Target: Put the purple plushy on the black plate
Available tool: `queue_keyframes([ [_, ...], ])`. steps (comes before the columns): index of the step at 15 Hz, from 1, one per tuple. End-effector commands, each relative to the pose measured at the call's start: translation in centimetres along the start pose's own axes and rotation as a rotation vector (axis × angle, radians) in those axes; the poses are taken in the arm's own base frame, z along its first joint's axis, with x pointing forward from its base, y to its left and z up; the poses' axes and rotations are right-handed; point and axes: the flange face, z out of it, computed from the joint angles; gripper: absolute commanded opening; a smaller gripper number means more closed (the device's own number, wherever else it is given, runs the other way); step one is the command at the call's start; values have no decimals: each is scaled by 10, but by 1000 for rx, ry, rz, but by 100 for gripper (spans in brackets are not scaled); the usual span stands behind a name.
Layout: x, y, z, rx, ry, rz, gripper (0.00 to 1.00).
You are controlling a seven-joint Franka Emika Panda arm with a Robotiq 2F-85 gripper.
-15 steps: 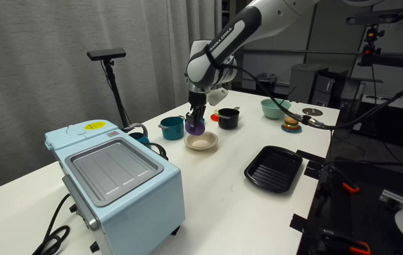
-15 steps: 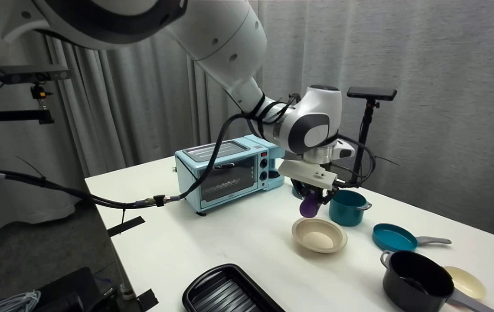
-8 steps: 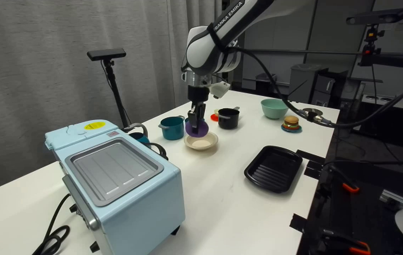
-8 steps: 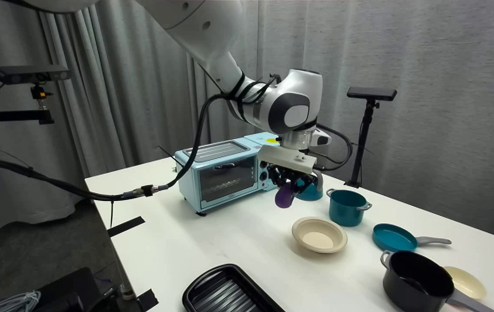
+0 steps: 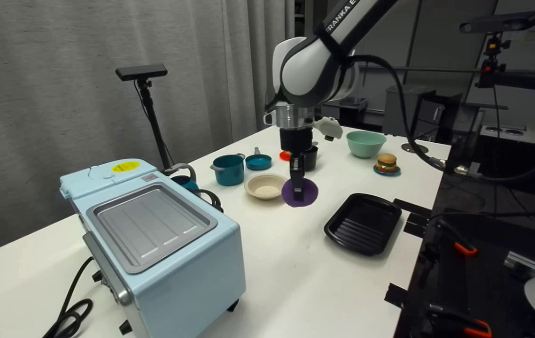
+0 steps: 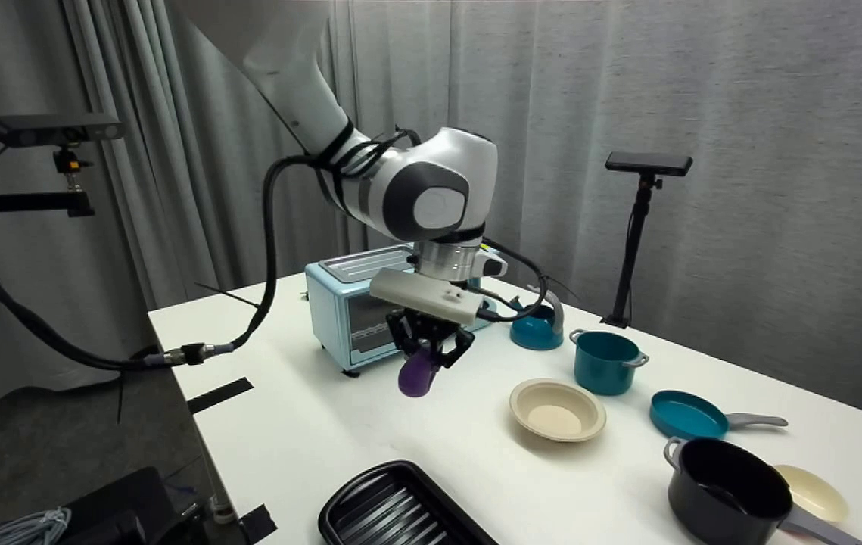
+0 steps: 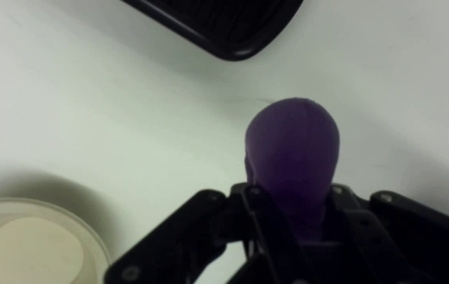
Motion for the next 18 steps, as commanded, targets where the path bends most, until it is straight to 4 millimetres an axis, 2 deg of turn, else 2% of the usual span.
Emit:
queue_keyframes([
  [1,-46,-33,-5,34,-6,-60,6],
  [3,-63,-45,0,46,-4,-80,6],
  [6,-79,-56,14,52,20,-110,6],
  [10,-97,-64,45,60,29,-139,6],
  [14,-113,-64,62,79,40,-162,6],
  [18,-118,-45,70,41,48,-156,6],
])
